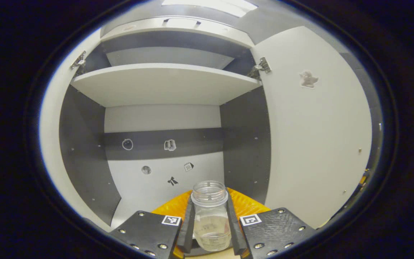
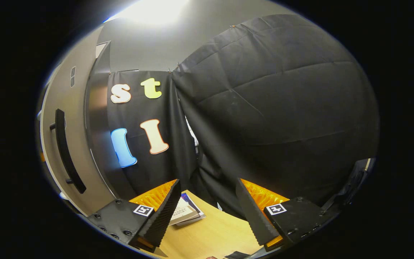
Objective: Grasp the bottle in the cabinet with the left hand and place it on the coaster, then close the right door with the right hand and the left door with the left hand.
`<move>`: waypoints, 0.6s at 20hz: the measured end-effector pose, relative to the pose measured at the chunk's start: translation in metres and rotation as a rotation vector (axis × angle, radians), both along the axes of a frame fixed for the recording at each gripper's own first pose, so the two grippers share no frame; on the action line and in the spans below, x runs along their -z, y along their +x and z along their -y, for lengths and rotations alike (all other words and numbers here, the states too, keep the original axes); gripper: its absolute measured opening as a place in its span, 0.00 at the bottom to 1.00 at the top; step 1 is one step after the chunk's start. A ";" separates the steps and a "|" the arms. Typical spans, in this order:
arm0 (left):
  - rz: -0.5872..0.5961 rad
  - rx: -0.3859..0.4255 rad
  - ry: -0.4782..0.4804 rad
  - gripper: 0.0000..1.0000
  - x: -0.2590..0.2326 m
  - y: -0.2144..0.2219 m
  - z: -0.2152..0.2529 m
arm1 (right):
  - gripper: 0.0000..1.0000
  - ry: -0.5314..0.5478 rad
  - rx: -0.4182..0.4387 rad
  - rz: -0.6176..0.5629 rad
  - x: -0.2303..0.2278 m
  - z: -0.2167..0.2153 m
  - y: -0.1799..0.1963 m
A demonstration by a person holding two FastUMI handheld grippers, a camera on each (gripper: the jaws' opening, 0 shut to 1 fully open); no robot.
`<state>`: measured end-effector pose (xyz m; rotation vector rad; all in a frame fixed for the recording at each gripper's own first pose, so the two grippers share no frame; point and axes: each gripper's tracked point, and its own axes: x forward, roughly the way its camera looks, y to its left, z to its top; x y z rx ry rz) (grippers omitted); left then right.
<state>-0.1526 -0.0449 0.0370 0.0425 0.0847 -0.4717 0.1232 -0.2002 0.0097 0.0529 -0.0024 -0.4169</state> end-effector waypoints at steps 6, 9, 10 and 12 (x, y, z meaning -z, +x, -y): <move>-0.029 0.046 0.031 0.47 0.052 -0.085 -0.006 | 0.98 0.007 -0.036 -0.020 0.003 -0.013 -0.021; -0.067 0.062 0.025 0.52 0.084 -0.110 -0.004 | 0.92 0.007 -0.041 -0.029 0.003 -0.018 -0.030; -0.071 0.068 0.016 0.52 0.092 -0.116 -0.003 | 0.98 0.008 -0.040 -0.030 0.002 -0.019 -0.033; -0.078 0.081 -0.005 0.52 0.120 -0.136 -0.002 | 0.98 0.007 -0.037 -0.030 -0.001 -0.023 -0.040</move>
